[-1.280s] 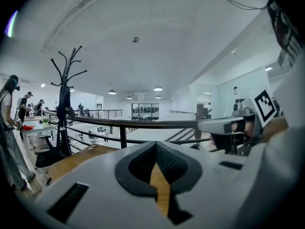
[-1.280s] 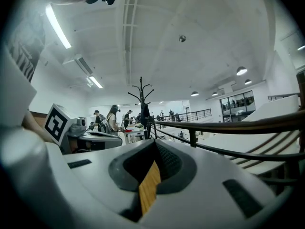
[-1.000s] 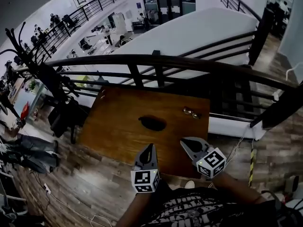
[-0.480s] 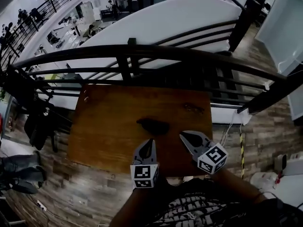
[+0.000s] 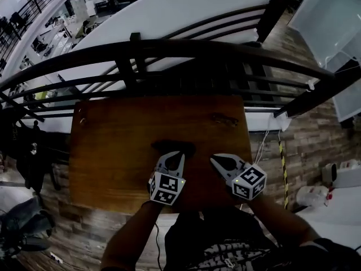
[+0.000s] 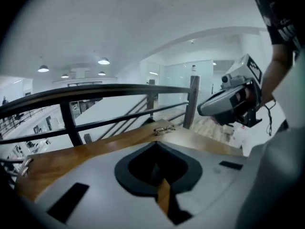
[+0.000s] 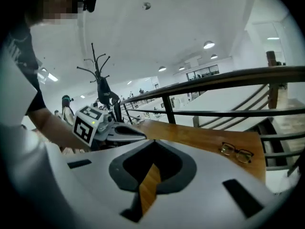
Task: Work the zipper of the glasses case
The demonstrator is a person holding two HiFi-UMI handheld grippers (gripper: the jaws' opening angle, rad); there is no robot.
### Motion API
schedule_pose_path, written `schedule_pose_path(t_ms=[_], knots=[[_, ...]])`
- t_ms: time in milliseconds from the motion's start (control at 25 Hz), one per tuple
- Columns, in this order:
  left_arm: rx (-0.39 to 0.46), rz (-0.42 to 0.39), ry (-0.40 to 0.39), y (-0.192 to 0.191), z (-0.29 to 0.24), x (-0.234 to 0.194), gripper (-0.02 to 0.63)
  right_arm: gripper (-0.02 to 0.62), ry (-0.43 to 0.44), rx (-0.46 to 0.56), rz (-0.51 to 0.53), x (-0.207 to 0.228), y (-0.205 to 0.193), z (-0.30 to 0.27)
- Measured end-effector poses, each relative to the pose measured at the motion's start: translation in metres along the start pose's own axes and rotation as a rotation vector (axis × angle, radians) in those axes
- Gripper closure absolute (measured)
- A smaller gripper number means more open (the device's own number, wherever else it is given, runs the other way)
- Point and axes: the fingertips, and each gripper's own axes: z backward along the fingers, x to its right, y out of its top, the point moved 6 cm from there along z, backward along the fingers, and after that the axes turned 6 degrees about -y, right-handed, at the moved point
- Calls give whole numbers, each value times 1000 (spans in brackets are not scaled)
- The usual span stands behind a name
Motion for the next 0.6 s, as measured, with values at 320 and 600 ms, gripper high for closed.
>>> schedule_pose_path(t_ms=[320, 600], knots=[[-432, -194, -334, -44, -87, -43, 603, 595, 82, -253, 225, 37, -67, -95], [-417, -50, -456, -41, -87, -64, 598, 520, 186, -364, 452, 68, -90, -139]])
